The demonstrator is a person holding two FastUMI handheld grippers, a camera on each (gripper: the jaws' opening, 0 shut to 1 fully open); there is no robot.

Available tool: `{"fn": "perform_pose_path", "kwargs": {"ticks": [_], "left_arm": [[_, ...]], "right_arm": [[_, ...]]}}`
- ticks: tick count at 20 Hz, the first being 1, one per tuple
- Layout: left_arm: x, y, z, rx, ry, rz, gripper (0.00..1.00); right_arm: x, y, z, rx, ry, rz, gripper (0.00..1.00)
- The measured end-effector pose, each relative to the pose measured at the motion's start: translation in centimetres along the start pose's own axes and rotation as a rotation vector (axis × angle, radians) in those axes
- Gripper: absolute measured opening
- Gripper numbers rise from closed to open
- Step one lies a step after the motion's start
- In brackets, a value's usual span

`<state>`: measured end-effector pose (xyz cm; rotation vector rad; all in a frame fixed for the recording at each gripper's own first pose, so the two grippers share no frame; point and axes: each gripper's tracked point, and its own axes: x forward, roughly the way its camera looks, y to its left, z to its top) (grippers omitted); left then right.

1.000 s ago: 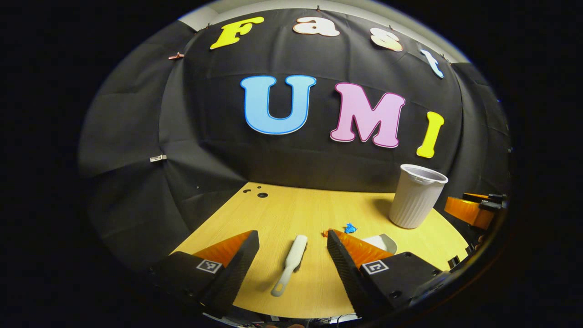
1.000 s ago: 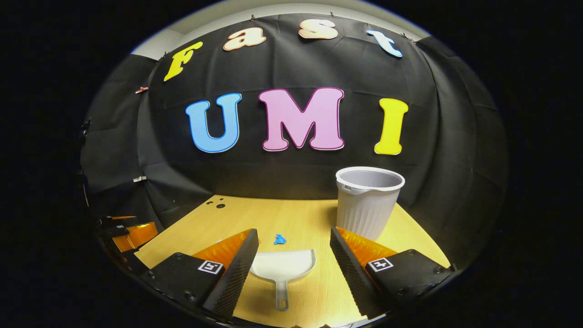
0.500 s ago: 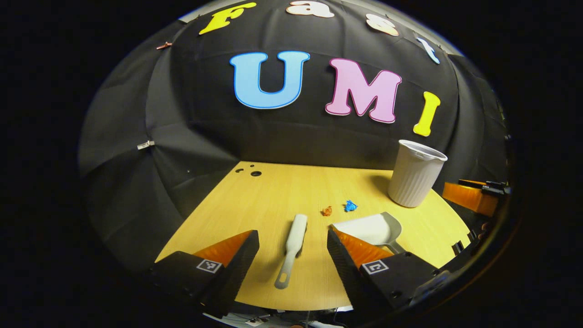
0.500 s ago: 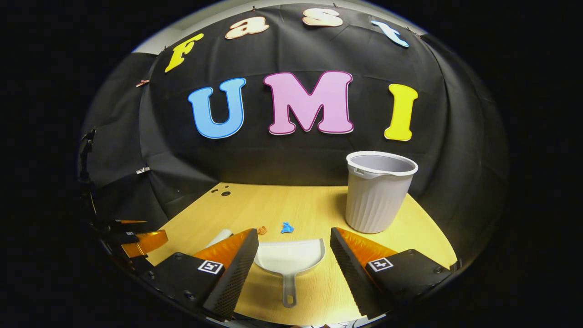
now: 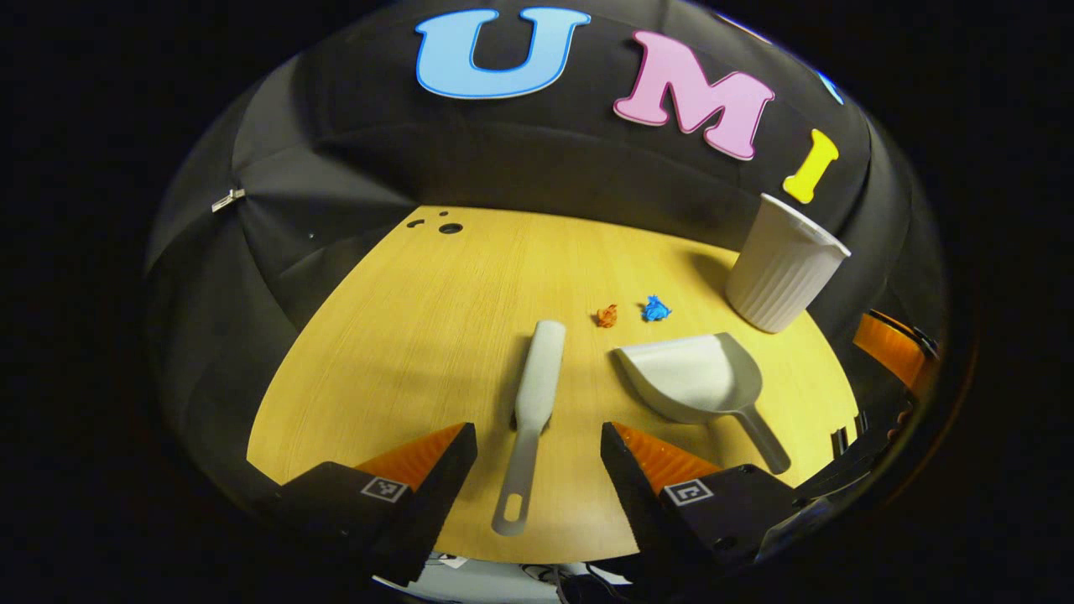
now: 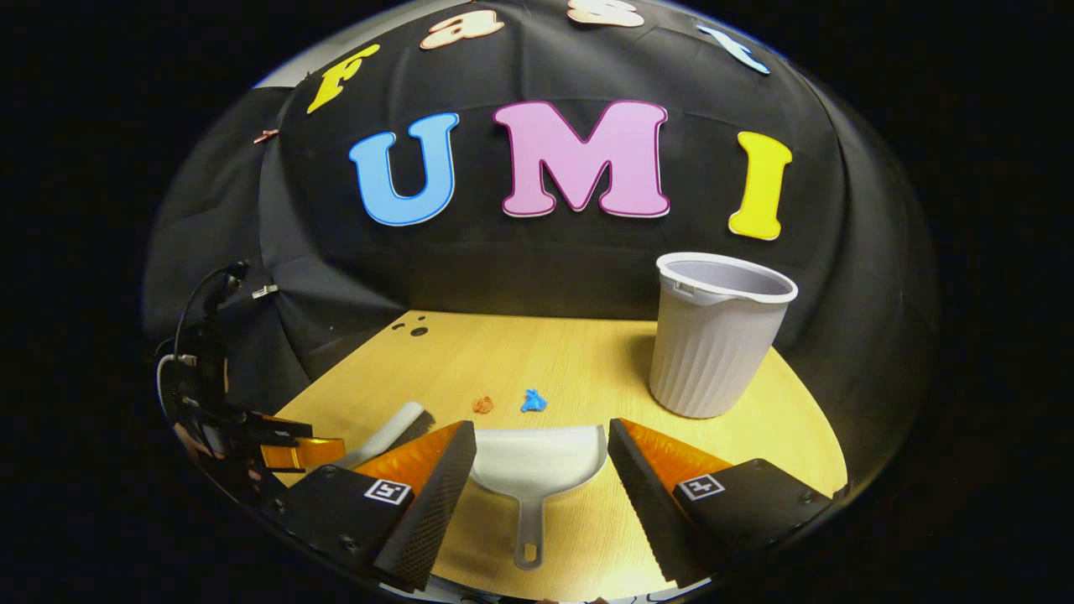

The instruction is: Pick up the small broom and dustpan from the desktop, sweep the trash into the dustpan with the broom, and then empty the trash into the garbage bin.

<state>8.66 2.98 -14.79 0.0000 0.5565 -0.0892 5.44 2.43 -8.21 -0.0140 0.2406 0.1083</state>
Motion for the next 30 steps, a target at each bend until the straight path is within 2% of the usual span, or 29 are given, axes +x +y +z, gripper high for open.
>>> {"fn": "perform_pose_path", "kwargs": {"ticks": [3, 6, 12, 15, 19, 20, 21, 22, 24, 27, 30], "left_arm": [[3.0, 0.7, -1.5, 0.036, 0.113, 0.006, 0.95], [5.2, 1.2, -3.3, 0.029, 0.241, 0.007, 0.95], [8.4, 2.0, -5.0, 0.120, 0.364, 0.049, 0.93], [9.3, 1.9, -5.5, 0.111, 0.399, 0.060, 0.91], [10.2, 1.7, -5.0, 0.119, 0.383, 0.062, 0.77], [10.5, 1.6, -5.2, 0.130, 0.391, 0.059, 0.65], [10.6, 1.4, -4.7, 0.133, 0.376, 0.061, 0.60], [9.9, 1.3, -4.4, 0.127, 0.382, 0.065, 0.41], [10.4, 1.1, -4.8, 0.116, 0.361, 0.072, 0.30], [10.3, 1.0, -4.7, 0.078, 0.315, 0.068, 0.28], [8.7, 1.3, -3.9, 0.060, 0.244, 0.074, 0.26]], "right_arm": [[1.6, -0.6, -1.8, 0.006, 0.067, 0.012, 0.99], [2.3, -0.8, -3.4, 0.012, 0.124, 0.031, 0.99], [3.8, -1.5, -6.3, 0.038, 0.220, 0.046, 0.99], [3.9, -1.2, -7.8, 0.051, 0.282, 0.069, 0.99], [4.3, -0.6, -9.4, 0.061, 0.340, 0.087, 0.99], [4.4, -0.5, -9.7, 0.067, 0.351, 0.088, 0.99], [4.4, -0.4, -10.1, 0.073, 0.368, 0.091, 0.99], [4.4, -0.1, -10.5, 0.081, 0.384, 0.095, 0.99], [4.4, 0.5, -11.3, 0.109, 0.412, 0.108, 0.99], [4.5, 0.8, -13.2, 0.162, 0.473, 0.102, 0.99], [4.7, -0.3, -14.7, 0.189, 0.514, 0.043, 0.99]]}}
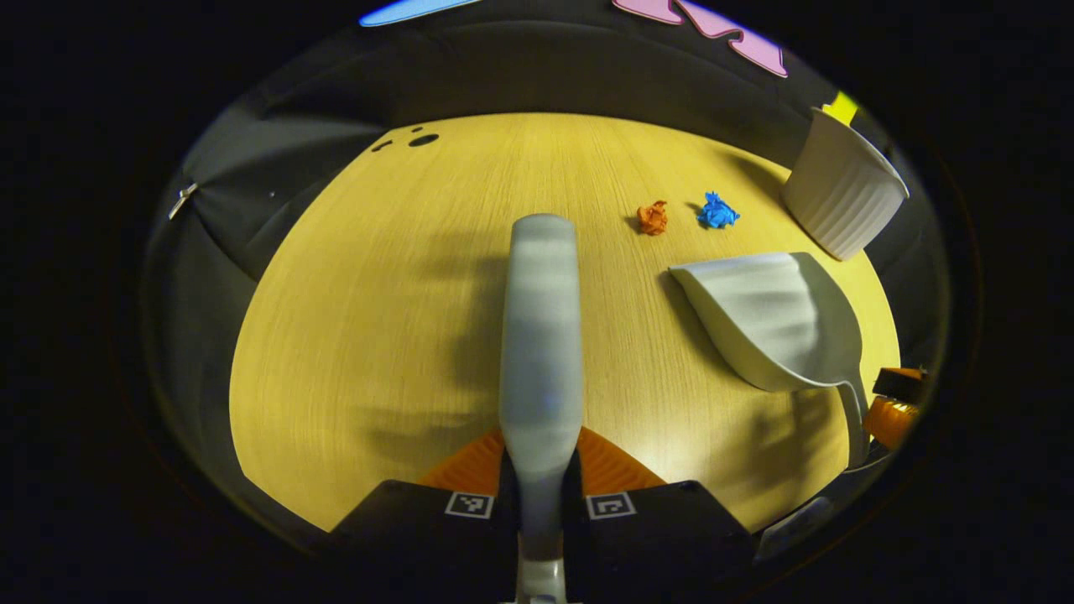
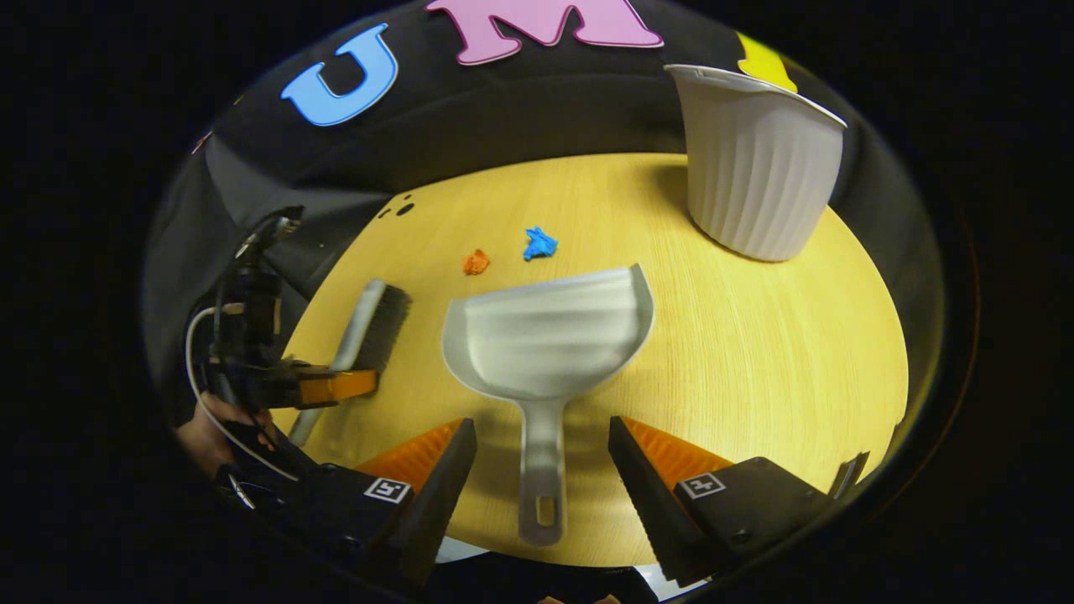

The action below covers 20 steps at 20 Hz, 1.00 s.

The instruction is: Pick up the small broom and dustpan from the desktop, sweep the trash into the dustpan with the broom, and then empty the trash into the garbage bin.

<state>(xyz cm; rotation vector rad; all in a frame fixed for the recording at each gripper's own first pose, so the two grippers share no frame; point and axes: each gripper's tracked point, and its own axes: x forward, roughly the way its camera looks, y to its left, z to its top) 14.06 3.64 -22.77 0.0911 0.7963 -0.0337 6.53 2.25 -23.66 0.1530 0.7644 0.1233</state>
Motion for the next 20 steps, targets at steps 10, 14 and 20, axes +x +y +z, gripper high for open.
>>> {"fn": "perform_pose_path", "kwargs": {"ticks": [10, 14, 20], "left_arm": [[-7.0, 2.7, -0.7, 0.045, -0.121, 0.026, 0.25], [-7.9, 4.0, -1.1, -0.038, -0.130, 0.031, 0.24], [-7.3, 5.0, -2.6, -0.099, -0.085, 0.039, 0.26]], "right_arm": [[4.1, -0.7, -1.6, 0.001, 0.056, -0.110, 0.99], [6.5, -1.0, -2.6, -0.070, 0.106, -0.157, 0.97], [7.8, -0.2, -1.3, -0.156, 0.092, -0.166, 0.89]]}}
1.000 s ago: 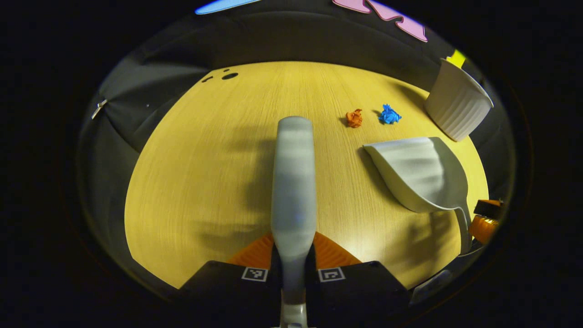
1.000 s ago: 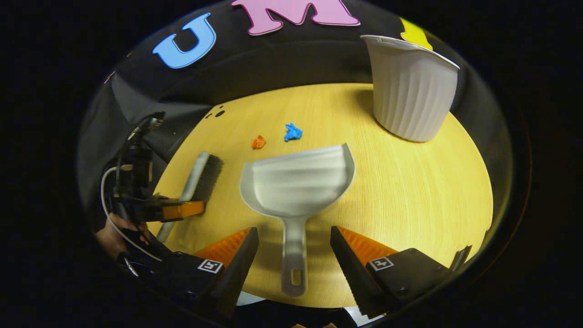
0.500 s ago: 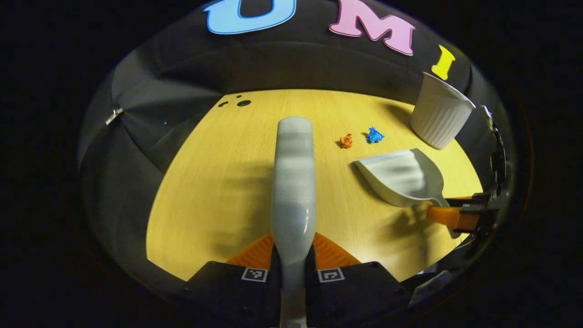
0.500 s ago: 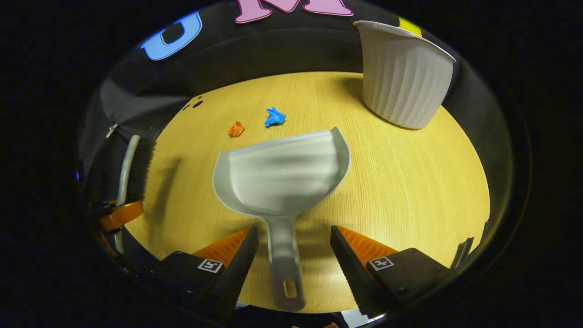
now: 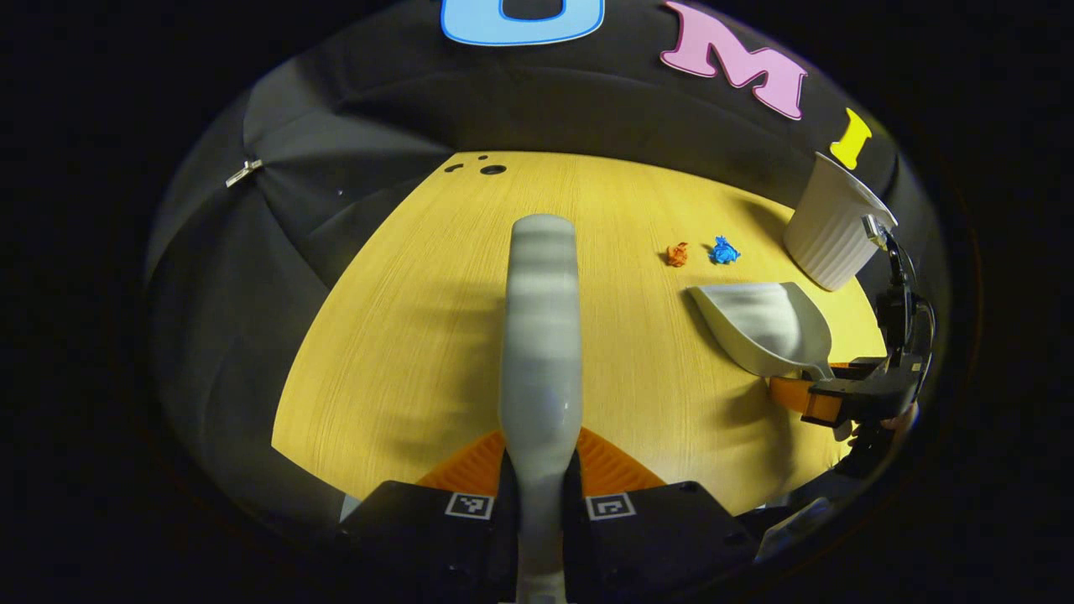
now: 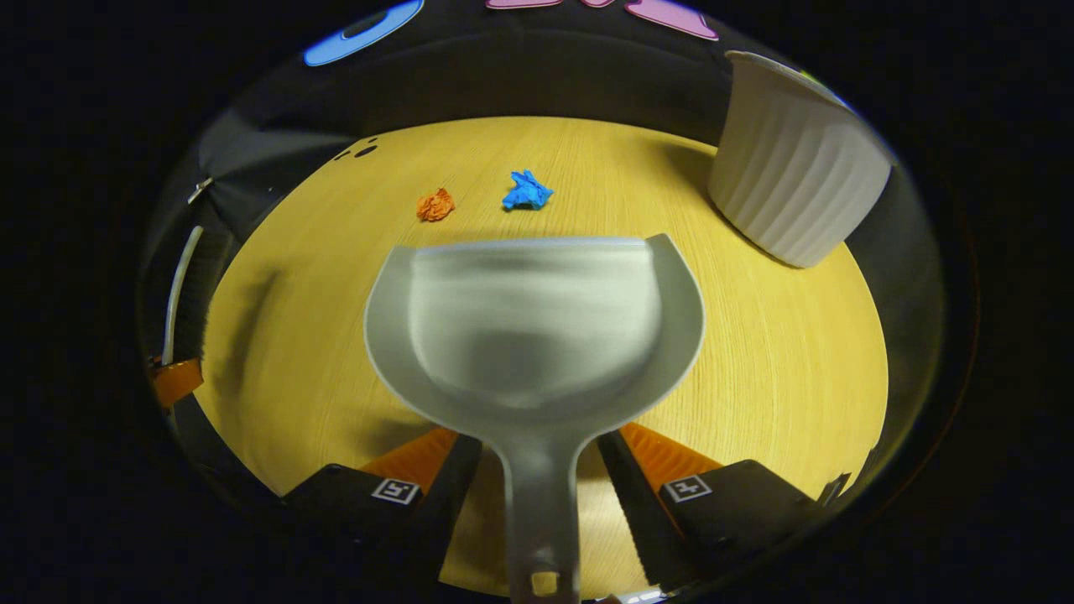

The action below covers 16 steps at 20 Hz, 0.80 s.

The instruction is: Pick up the small broom and dustpan from the desktop, sweep the trash into the dustpan with the broom, and then empty the trash into the garbage bin.

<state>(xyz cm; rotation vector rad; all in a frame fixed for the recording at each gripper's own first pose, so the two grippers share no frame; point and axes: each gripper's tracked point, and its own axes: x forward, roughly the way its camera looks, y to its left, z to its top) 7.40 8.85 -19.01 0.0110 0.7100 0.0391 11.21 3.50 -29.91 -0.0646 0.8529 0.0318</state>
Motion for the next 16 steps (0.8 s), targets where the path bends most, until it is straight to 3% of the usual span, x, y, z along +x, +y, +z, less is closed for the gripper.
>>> {"fn": "perform_pose_path", "kwargs": {"ticks": [3, 5, 11, 15, 16], "left_arm": [[0.5, -0.3, 0.7, -0.005, -0.001, 0.004, 0.26], [1.1, -0.9, 1.1, 0.000, 0.008, -0.005, 0.25], [4.5, -2.7, 3.9, 0.044, 0.046, -0.030, 0.25], [7.8, -3.7, 7.0, 0.161, 0.090, -0.042, 0.25], [8.7, -4.0, 7.9, 0.199, 0.098, -0.046, 0.26]], "right_arm": [[0.5, -0.1, 0.4, 0.022, 0.003, 0.003, 0.53], [0.5, 0.1, 0.7, 0.017, 0.017, 0.038, 0.41], [0.0, -1.0, 0.6, -0.044, 0.011, 0.101, 0.38], [-1.1, -2.6, 0.1, -0.087, 0.018, 0.140, 0.42], [-1.3, -3.2, 0.1, -0.095, 0.018, 0.141, 0.34]]}}
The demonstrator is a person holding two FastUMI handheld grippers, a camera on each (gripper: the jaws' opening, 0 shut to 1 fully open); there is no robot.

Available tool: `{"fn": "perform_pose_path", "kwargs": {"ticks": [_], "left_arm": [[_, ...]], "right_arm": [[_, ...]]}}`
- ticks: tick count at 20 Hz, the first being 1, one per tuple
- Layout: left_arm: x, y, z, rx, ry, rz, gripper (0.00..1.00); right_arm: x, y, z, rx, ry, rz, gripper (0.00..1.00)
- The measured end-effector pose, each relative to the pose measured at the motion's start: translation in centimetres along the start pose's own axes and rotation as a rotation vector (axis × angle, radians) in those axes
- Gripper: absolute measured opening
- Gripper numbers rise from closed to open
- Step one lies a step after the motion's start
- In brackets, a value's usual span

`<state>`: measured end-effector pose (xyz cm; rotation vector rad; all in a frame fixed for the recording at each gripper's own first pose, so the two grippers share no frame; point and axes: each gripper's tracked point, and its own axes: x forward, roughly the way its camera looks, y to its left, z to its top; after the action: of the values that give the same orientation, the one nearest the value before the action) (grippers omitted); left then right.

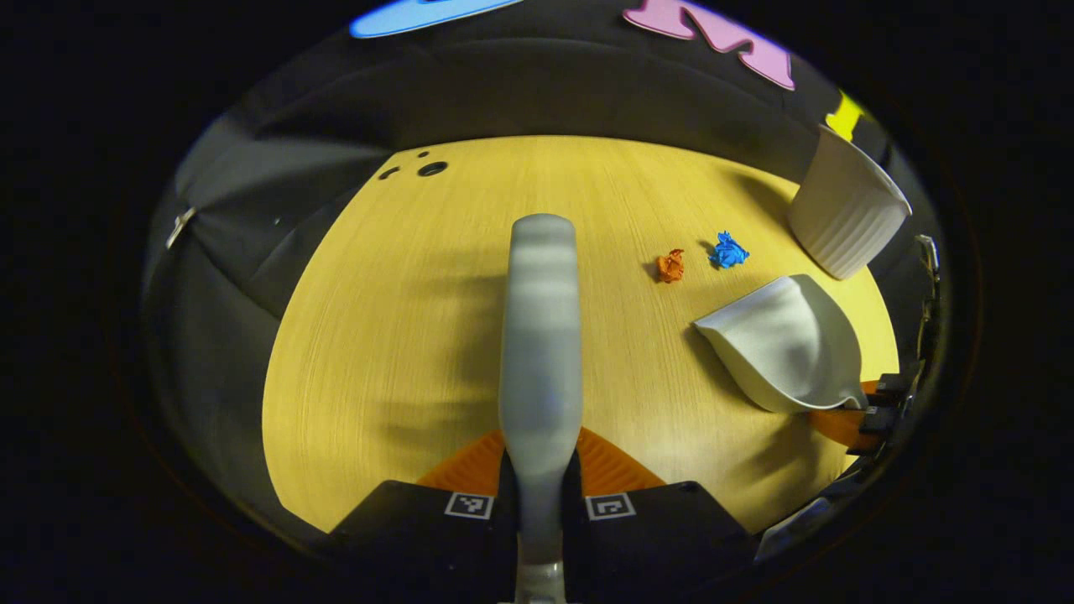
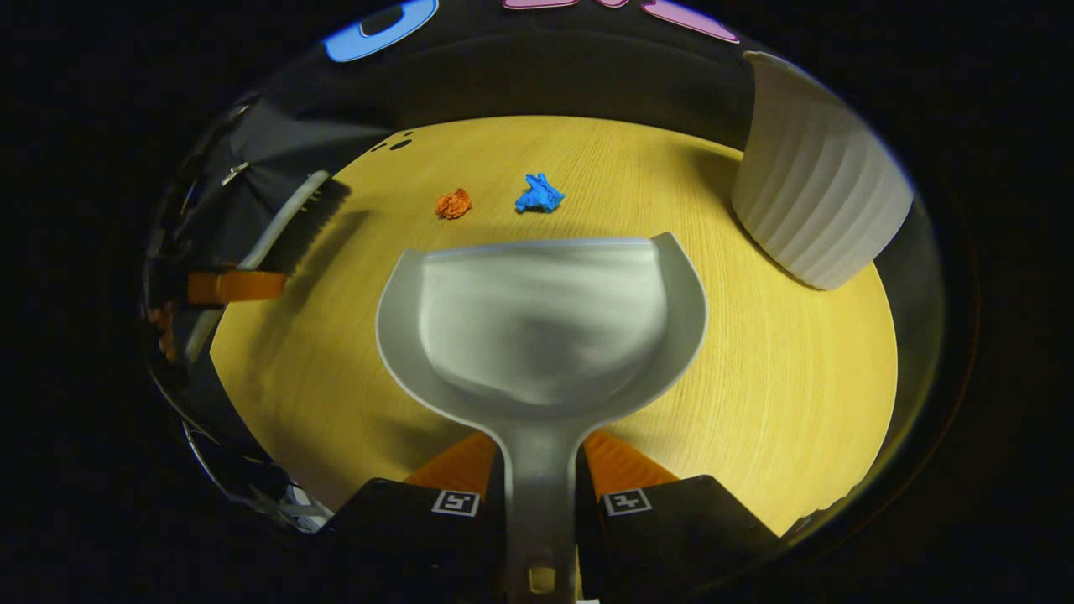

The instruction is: Pick up the small broom and dustpan from the desktop, sweep the trash into the dustpan with the broom, and then empty the trash into the garbage bin.

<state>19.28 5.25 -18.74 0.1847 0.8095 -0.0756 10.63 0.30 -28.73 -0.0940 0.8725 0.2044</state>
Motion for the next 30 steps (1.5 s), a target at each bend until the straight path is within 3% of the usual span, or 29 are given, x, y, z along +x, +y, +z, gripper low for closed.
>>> {"fn": "perform_pose_path", "kwargs": {"ticks": [6, 8, 11, 19, 22, 25, 28, 30], "left_arm": [[5.6, -2.3, 7.0, 0.166, 0.009, -0.044, 0.27], [7.1, -3.9, 9.0, 0.268, 0.006, -0.074, 0.27], [8.7, -6.3, 11.0, 0.423, 0.026, -0.098, 0.24], [9.5, -14.5, 10.4, 0.800, 0.092, -0.330, 0.27], [8.2, -17.9, 7.9, 0.823, 0.149, -0.441, 0.27], [5.5, -20.4, 4.7, 0.786, 0.210, -0.508, 0.24], [2.8, -22.5, 2.5, 0.659, 0.235, -0.576, 0.27], [1.6, -22.8, 2.0, 0.586, 0.206, -0.578, 0.27]], "right_arm": [[-1.3, -4.0, -0.9, -0.065, 0.019, -0.010, 0.38], [-1.5, -4.4, -1.4, -0.081, 0.035, 0.007, 0.34], [-1.7, -4.3, -2.0, -0.115, 0.053, 0.041, 0.42], [-1.6, -4.3, -1.7, -0.180, 0.047, 0.077, 0.34], [-1.4, -4.3, -2.3, -0.192, 0.078, 0.079, 0.42], [-1.5, -4.3, -2.2, -0.196, 0.069, 0.080, 0.38], [-1.4, -4.2, -2.2, -0.182, 0.062, 0.072, 0.38], [-1.4, -4.3, -2.1, -0.179, 0.056, 0.068, 0.34]]}}
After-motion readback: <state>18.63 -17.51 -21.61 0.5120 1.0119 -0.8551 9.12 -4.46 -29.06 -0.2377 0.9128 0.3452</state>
